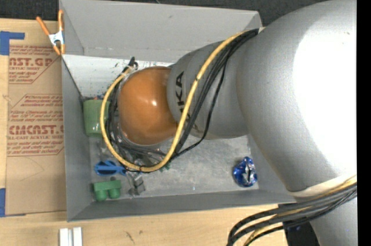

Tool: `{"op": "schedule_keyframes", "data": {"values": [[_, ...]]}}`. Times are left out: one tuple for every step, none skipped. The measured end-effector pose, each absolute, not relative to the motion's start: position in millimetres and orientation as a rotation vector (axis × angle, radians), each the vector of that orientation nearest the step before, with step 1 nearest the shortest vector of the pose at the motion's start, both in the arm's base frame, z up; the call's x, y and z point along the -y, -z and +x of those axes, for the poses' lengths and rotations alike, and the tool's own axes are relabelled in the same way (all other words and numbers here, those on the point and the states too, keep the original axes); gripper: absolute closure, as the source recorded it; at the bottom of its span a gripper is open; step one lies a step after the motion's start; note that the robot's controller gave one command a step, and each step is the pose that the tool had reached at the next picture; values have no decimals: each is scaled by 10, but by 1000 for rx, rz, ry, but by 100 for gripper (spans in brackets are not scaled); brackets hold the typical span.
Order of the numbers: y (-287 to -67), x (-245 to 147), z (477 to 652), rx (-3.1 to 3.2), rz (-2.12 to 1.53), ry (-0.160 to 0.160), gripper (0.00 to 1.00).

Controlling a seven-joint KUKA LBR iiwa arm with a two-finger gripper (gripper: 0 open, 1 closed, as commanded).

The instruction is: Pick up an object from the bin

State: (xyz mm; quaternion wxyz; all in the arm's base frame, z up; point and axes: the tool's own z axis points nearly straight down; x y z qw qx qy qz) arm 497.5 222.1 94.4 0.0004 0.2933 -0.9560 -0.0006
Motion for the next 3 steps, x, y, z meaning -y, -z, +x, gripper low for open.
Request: {"op": "schedule_keyframes", "data": {"values": [[-714, -2416, 4846, 3008, 940, -4, 0], [-710, -2426, 4826, 3006, 933, 3, 100], [-2643, -2312, 5204, 3002, 967, 2, 100]]}}
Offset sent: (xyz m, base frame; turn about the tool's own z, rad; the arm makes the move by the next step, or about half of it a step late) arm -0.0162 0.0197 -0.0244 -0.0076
